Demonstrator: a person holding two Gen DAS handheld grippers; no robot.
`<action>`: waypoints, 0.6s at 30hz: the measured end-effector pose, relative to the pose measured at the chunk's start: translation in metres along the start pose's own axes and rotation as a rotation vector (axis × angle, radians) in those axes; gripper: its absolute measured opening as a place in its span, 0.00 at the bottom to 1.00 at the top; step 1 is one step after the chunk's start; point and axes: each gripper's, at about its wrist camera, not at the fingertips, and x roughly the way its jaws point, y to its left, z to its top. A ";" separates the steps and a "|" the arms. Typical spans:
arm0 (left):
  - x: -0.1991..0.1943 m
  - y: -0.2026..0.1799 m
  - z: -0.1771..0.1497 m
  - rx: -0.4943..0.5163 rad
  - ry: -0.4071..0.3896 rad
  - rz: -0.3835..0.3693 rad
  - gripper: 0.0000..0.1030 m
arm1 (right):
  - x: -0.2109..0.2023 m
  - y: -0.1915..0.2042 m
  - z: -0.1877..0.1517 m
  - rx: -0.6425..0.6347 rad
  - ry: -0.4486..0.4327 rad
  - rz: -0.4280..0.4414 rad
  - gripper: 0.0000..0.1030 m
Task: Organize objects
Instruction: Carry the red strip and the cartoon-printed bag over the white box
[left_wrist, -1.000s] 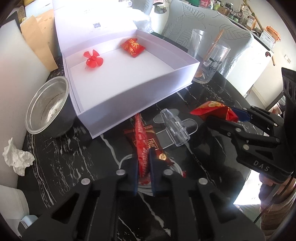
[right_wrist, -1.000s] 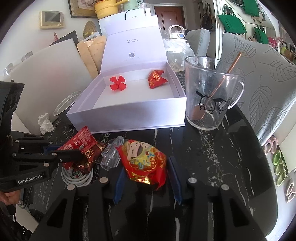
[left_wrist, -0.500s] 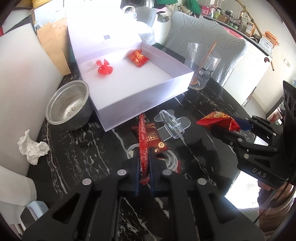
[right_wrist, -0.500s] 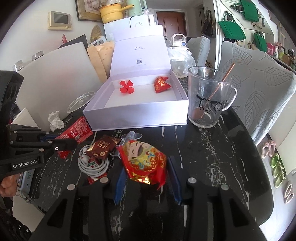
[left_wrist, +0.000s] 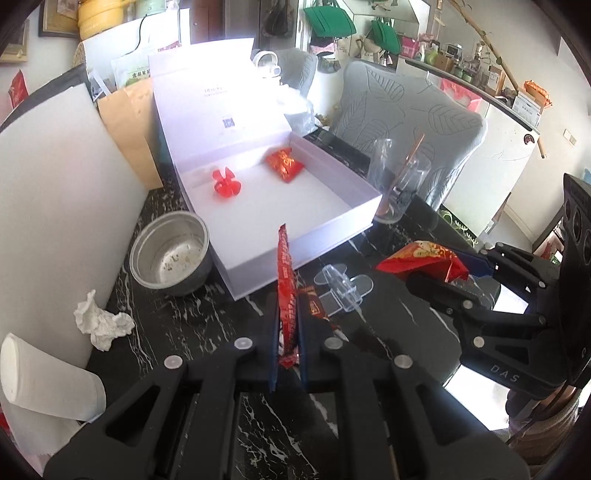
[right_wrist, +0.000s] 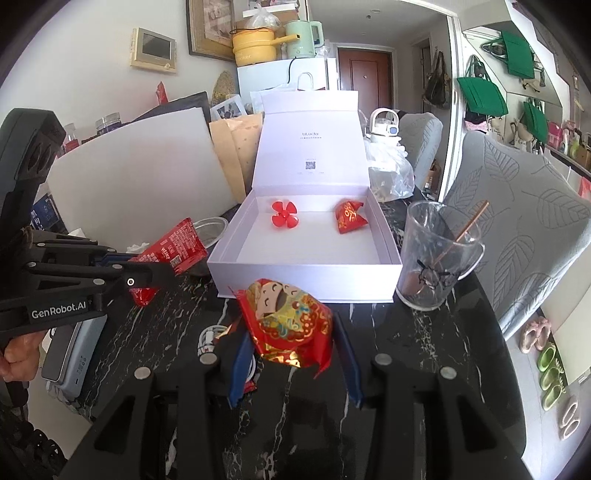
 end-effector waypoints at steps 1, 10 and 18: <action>-0.001 0.001 0.004 -0.002 -0.004 -0.004 0.08 | 0.000 0.000 0.003 -0.004 -0.004 0.002 0.41; 0.001 0.009 0.039 0.002 -0.027 0.013 0.08 | 0.011 -0.007 0.040 -0.035 -0.025 0.001 0.41; 0.017 0.021 0.069 -0.003 -0.030 0.007 0.08 | 0.031 -0.020 0.070 -0.046 -0.038 -0.008 0.41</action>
